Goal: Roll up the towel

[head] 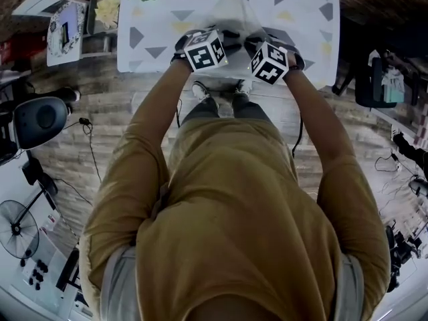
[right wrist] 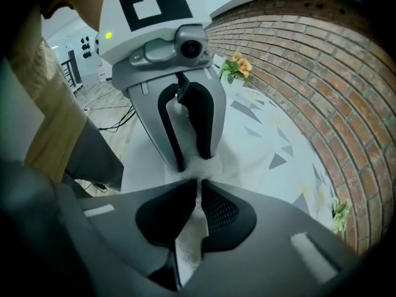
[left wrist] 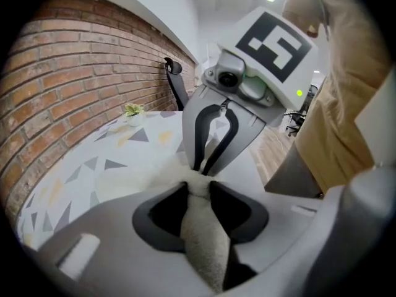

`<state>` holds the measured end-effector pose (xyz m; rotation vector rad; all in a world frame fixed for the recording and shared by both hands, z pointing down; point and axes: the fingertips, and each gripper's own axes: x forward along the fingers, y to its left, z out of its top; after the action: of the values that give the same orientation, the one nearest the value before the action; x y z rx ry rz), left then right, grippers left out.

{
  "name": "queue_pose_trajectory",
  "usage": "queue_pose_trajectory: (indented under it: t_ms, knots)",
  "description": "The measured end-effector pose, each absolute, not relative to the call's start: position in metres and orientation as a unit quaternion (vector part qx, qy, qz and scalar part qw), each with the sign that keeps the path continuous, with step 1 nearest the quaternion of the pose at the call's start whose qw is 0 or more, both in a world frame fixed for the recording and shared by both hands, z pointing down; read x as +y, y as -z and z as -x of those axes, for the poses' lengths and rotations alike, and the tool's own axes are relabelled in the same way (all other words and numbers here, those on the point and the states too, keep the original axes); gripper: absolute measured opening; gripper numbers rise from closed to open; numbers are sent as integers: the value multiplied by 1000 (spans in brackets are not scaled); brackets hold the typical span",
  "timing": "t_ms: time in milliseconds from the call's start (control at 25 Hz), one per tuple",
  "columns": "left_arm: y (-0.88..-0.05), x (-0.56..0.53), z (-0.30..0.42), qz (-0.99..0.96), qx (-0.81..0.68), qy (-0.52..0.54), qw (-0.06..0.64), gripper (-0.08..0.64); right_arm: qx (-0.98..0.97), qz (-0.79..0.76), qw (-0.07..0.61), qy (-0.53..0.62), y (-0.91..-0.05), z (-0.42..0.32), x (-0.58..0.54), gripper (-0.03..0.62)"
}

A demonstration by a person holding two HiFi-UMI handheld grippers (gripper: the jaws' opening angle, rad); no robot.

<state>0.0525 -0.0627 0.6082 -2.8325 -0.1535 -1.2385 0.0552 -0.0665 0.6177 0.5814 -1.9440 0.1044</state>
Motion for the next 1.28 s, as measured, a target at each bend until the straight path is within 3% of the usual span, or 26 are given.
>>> queue_pose_trajectory:
  t_ms: [120,320,560,680,960,1200,1280]
  knots:
    - [-608,-63,-46,920,-16,392,20,137,-823,-263,500,-62,-615,-60,-64,21]
    - [-605,-65,-34,910,29,407,71,184,-803,-260,531,-68,-625,-80,-55,29]
    - [-625,-61,-26,896,41,440,42,184,-804,-273,526,-56,-628,-79,-56,32]
    - [-615,-65,-23,902,74,423,48,191,-808,-304,502,-60,-614,-89,-63,119]
    - [-582,-65,13,909,169,377,60,192,-807,-311,500,49,-581,-116,-44,129]
    - [-601,-41,14,892,132,418,107,167,-819,-237,511,109,-599,-79,-21,129]
    - [-605,-40,4,892,116,423,106,167,-823,-229,511,93,-608,-67,-27,166]
